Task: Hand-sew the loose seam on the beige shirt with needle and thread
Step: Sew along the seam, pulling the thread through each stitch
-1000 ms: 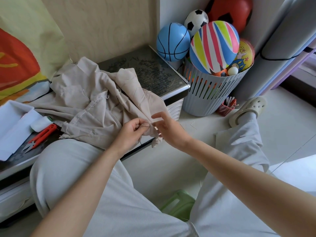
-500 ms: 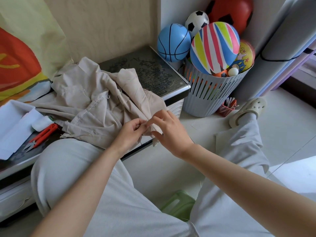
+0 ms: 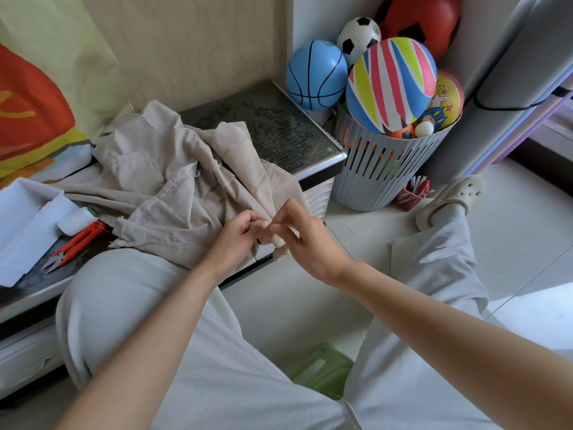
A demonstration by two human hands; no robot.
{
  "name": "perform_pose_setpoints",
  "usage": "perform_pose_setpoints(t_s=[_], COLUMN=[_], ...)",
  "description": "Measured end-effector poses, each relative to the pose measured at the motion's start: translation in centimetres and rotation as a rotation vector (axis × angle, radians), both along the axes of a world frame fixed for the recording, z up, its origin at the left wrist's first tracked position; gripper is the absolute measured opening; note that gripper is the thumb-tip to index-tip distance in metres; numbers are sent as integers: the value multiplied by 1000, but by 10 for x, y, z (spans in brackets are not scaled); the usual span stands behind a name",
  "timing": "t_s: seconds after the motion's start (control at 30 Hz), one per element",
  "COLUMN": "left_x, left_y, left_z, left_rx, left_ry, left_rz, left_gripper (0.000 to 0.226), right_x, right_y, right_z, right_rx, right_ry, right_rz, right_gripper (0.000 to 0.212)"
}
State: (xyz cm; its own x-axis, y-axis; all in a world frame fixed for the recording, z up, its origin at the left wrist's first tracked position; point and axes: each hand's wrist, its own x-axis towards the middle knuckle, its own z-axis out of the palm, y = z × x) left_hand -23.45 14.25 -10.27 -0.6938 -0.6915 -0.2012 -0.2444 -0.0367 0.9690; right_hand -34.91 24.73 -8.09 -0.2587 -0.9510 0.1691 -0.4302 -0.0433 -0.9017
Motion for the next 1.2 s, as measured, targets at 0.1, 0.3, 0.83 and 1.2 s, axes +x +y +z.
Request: perform_pose_setpoints(t_s=[0.1,0.3,0.83,1.2], left_x=[0,-1,-2,-1], left_y=[-1,-1,-1,-3], left_z=[-1,-4,-9,-12], left_rx=[8,31,21,7], left_ry=[17,60,25,16], left_rz=[20,53,-1,-16], left_gripper=[13,16,14,12], right_x=[2,-11,-11,-2], right_y=[5,30,11,8], right_z=[-1,-35,-19,-22], right_rx=[101,427,313,387], right_ry=[-128,116,-17,-17], right_rz=[-37,-15,-236,-183], right_gripper=[14,13,29,16])
